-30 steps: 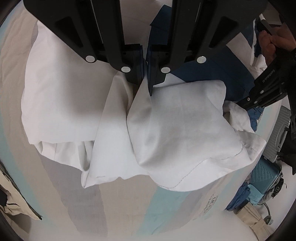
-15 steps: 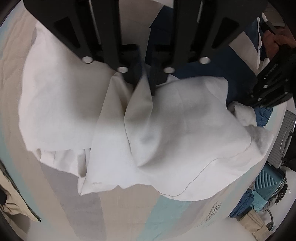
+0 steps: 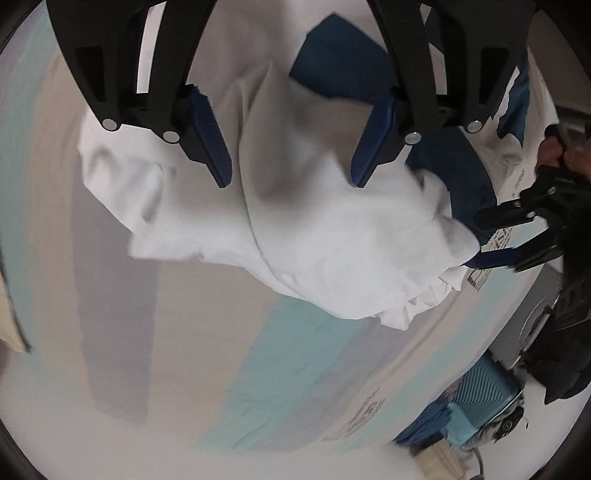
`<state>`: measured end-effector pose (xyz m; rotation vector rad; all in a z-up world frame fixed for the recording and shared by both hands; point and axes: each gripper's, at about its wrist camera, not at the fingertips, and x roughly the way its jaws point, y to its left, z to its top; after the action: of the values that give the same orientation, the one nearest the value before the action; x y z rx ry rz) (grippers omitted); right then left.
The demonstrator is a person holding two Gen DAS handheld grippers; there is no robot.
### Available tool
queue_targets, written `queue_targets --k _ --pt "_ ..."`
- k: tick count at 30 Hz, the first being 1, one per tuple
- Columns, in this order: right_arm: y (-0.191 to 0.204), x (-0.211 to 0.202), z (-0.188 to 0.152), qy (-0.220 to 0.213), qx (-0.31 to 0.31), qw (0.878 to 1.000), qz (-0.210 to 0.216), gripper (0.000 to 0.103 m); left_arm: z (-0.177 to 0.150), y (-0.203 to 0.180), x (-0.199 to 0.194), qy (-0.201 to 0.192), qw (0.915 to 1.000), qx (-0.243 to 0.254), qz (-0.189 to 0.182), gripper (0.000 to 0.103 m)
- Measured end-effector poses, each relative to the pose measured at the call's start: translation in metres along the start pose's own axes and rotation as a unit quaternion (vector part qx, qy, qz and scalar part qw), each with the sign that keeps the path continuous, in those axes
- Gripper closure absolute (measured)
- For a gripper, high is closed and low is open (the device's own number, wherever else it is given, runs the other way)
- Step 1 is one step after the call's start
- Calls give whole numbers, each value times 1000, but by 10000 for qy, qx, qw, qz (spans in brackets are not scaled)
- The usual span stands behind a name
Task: Fold large clothes
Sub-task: 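Lift the hood with both grippers and lay it over the hoodie body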
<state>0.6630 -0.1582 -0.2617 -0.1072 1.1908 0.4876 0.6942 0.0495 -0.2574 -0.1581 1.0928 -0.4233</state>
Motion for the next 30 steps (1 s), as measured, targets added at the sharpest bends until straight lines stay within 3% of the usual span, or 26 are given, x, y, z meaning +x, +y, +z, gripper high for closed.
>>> queue_targets --k 3,5,6,7,9,10,12,14,20,30 --pt "-9 18 13 190 187 9994 210 39 16 0 32 602 9972 98 -425 19" --pt "-9 19 11 164 404 9983 374 39 20 -6 38 722 9962 185 -454 20" --pt "-8 17 7 120 450 9980 433 45 20 -8 38 693 9962 216 -488 20" --pt "-6 17 5 99 468 9978 455 49 21 -11 36 634 9963 240 -527 25" --pt "-1 15 1 86 447 9980 449 72 21 -15 34 591 9971 283 -389 40" --pt "0 14 -3 76 422 9982 413 77 20 -16 32 570 9973 275 -378 54" --pt "-2 7 -7 19 373 9986 365 85 18 -19 29 523 9979 302 -243 71" --pt "2 -5 -13 -111 363 9988 320 89 15 -23 21 392 9988 290 -85 78" --pt "31 -38 -42 -529 190 9984 96 94 -8 -41 0 188 9992 244 253 87" --pt "63 -51 -117 -667 234 9974 -149 96 -83 -76 -23 -59 9972 386 643 92"
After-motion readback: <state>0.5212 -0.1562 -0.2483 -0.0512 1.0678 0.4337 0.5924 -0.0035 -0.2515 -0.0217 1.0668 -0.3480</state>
